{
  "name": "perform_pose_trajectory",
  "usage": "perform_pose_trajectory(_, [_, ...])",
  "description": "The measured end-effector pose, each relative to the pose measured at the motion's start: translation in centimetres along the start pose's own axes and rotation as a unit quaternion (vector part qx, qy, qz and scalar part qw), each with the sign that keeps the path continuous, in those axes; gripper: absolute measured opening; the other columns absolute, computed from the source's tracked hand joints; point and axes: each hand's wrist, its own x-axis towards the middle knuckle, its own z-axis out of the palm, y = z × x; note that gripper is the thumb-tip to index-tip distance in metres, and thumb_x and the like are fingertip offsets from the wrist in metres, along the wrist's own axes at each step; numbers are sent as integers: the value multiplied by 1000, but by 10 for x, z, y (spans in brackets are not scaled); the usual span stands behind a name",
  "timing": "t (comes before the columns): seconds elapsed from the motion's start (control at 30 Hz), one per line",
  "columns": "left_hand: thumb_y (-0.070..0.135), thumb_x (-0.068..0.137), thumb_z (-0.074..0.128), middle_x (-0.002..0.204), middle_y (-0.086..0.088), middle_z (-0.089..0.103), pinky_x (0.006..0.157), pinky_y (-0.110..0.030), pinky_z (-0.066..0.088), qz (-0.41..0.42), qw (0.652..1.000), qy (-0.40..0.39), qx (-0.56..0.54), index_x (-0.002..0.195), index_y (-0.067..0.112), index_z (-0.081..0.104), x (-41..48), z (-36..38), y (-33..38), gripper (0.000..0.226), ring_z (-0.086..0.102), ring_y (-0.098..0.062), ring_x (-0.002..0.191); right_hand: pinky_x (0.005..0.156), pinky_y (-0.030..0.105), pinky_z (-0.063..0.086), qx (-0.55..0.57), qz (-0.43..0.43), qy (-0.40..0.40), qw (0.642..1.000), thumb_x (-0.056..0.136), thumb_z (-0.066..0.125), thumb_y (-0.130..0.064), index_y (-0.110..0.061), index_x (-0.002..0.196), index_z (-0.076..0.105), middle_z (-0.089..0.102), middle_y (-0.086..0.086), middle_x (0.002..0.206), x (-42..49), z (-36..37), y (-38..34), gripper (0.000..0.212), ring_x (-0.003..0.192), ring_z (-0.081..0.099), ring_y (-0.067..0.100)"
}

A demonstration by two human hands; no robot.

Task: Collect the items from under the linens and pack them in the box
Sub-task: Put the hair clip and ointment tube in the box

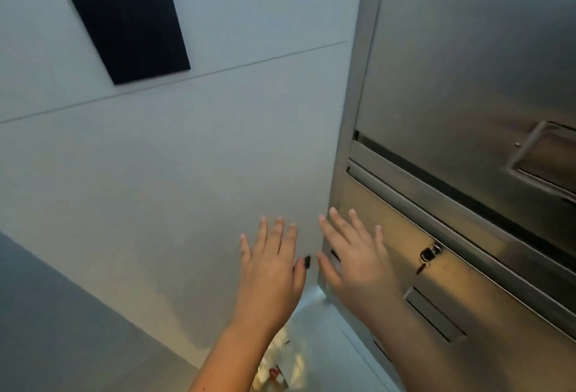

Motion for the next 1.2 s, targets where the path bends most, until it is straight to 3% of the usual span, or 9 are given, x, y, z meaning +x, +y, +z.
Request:
perform_pose_trajectory(0.1, [40, 98, 26, 157, 7, -2, 102, -35, -25, 65, 997, -28, -38, 148, 27, 8, -15, -7, 3, 55, -24, -9, 137, 113, 44, -7, -15, 56, 23, 998, 97, 34, -42, -32, 147, 13, 7, -10, 156, -33, -13, -12, 56, 143, -7, 14])
perform_pose_trajectory(0.33, [37, 97, 33, 156, 2, 13, 105, -37, -17, 217, 971, -1, -100, 146, 23, 23, -38, -24, 52, 52, -4, -18, 144, 113, 41, -6, -61, 192, 83, 976, 97, 34, -44, -34, 147, 15, 9, -12, 156, -115, -55, -14, 54, 143, -4, 11])
perform_pose_trajectory(0.5, [28, 92, 53, 148, -9, 34, 109, -50, 4, 345, 928, 13, -139, 136, 13, 46, -67, -35, 107, 47, 18, -31, 141, 114, 45, 1, -71, 261, 141, 952, 95, 46, -37, -27, 144, 28, 21, -6, 154, -176, -85, -10, 53, 144, 7, 16])
perform_pose_trajectory(0.67, [38, 97, 36, 156, -1, 9, 104, -38, -19, 442, 885, -21, -145, 145, 23, 25, -108, -35, 162, 52, -7, -21, 143, 108, 50, 10, -101, 326, 201, 918, 88, 62, -28, -17, 136, 46, 41, 4, 145, -246, -111, -2, 51, 138, 29, 28])
perform_pose_trajectory(0.83, [38, 97, 37, 156, 0, 11, 105, -40, -17, 518, 840, -38, -155, 145, 23, 26, -167, -36, 228, 52, -6, -21, 143, 108, 40, -7, -132, 393, 211, 885, 93, 48, -37, -26, 142, 33, 24, -4, 153, -332, -143, 15, 53, 143, 10, 19])
perform_pose_trajectory(0.9, [40, 97, 34, 157, 2, 6, 104, -38, -21, 542, 824, -36, -160, 146, 25, 22, -197, -34, 257, 53, -10, -20, 143, 108, 43, -1, -146, 424, 222, 866, 91, 54, -34, -24, 140, 38, 30, -1, 150, -374, -159, 17, 53, 142, 17, 22])
perform_pose_trajectory(1.0, [37, 97, 38, 156, -1, 11, 105, -39, -18, 571, 798, -44, -189, 145, 23, 27, -252, -35, 304, 52, -5, -23, 143, 104, 56, 20, -174, 462, 253, 832, 81, 70, -22, -15, 129, 54, 49, 8, 138, -445, -182, 19, 51, 132, 38, 34])
perform_pose_trajectory(1.13, [27, 90, 56, 148, -10, 34, 105, -49, 0, 618, 753, -64, -220, 136, 15, 45, -334, -44, 366, 48, 21, -32, 140, 113, 43, 2, -182, 531, 232, 794, 93, 49, -37, -29, 143, 32, 26, -6, 152, -544, -208, 20, 53, 143, 13, 18])
perform_pose_trajectory(1.2, [33, 95, 44, 154, -4, 20, 108, -43, -7, 635, 737, -70, -219, 143, 22, 31, -372, -44, 394, 51, 5, -24, 143, 113, 41, -1, -189, 555, 228, 777, 95, 42, -41, -33, 144, 25, 20, -9, 154, -594, -218, 21, 53, 143, 6, 14])
